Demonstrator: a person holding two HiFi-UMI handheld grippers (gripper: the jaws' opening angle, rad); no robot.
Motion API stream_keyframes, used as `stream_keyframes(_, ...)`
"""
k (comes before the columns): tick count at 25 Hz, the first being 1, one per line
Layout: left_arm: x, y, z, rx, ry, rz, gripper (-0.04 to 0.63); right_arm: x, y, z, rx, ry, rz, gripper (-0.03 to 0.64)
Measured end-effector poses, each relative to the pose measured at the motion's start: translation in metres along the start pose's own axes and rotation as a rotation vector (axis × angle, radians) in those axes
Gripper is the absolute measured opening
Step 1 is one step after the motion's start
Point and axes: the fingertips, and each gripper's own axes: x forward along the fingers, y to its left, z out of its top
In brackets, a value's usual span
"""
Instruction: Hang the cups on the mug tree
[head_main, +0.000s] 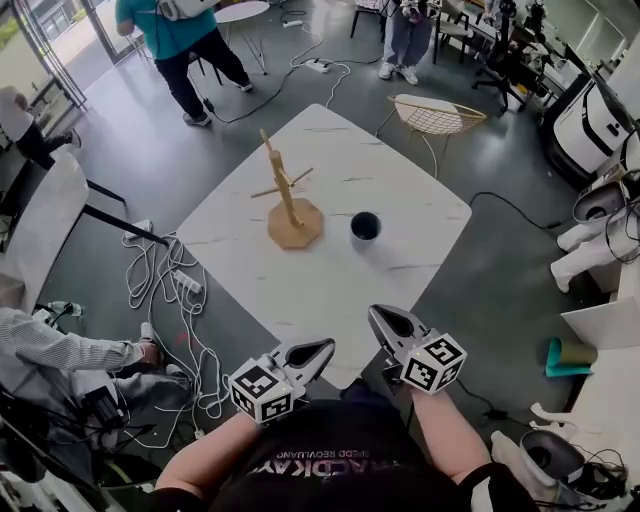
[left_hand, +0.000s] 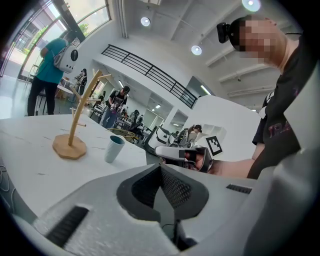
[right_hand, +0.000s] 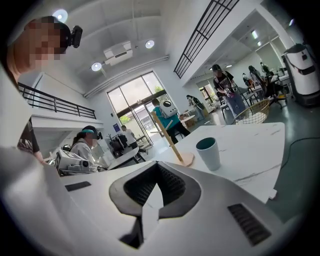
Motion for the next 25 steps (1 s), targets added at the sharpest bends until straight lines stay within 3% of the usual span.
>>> stream_keyframes(25,0.054,0.03,0.004,-0.084,-0.056,0.17,-0.006,0.047,-0.099,0.013,-0.021,0.093,0.072,0.017)
